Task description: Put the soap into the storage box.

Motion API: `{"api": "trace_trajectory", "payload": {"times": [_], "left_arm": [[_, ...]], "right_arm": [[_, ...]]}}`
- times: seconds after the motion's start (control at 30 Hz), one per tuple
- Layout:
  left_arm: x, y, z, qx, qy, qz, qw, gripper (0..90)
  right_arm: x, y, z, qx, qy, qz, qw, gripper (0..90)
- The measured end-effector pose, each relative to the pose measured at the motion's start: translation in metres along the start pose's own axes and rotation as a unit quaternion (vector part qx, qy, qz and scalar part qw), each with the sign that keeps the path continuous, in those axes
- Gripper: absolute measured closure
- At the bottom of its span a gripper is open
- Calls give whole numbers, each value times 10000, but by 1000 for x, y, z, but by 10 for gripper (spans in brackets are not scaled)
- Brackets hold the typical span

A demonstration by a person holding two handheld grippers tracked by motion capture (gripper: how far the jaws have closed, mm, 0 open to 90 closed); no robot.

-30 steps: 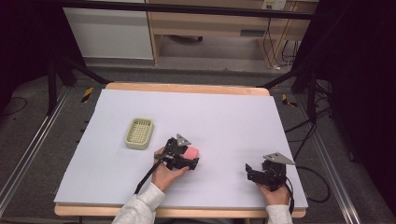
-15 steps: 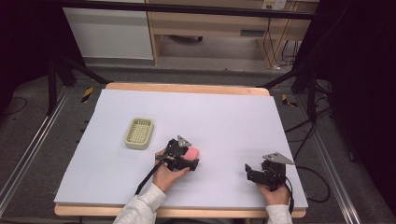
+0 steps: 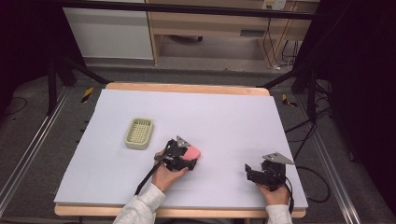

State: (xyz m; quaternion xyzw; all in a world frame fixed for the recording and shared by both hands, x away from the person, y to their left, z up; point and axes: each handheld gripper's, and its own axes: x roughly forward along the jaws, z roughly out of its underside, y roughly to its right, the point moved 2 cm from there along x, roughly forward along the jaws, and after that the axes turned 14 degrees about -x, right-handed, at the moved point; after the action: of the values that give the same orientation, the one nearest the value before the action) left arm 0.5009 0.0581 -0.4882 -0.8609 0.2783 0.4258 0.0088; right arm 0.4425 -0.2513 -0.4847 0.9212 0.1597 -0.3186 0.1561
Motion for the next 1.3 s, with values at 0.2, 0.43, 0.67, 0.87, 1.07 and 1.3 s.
{"api": "trace_trajectory", "payload": {"times": [0.2,0.43,0.67,0.87,1.07,1.3], "left_arm": [[2,1,0,15,51,19,10000,341],[3,2,0,102,65,-56,9999,367],[2,2,-1,108,57,-63,9999,369],[-3,1,-3,131,57,-11,9999,371],[-18,-1,-9,143,171,20,9997,372],[-34,-4,-13,156,282,26,9995,372]], "right_arm": [[0,0,0,-6,-10,-5,10000,126],[0,-1,0,3,-17,-15,10000,126],[0,0,0,12,-19,-35,10000,125],[0,0,0,29,-23,-43,10000,125],[0,0,0,13,-10,-28,10000,125],[0,0,0,15,-4,-18,10000,126]]}}
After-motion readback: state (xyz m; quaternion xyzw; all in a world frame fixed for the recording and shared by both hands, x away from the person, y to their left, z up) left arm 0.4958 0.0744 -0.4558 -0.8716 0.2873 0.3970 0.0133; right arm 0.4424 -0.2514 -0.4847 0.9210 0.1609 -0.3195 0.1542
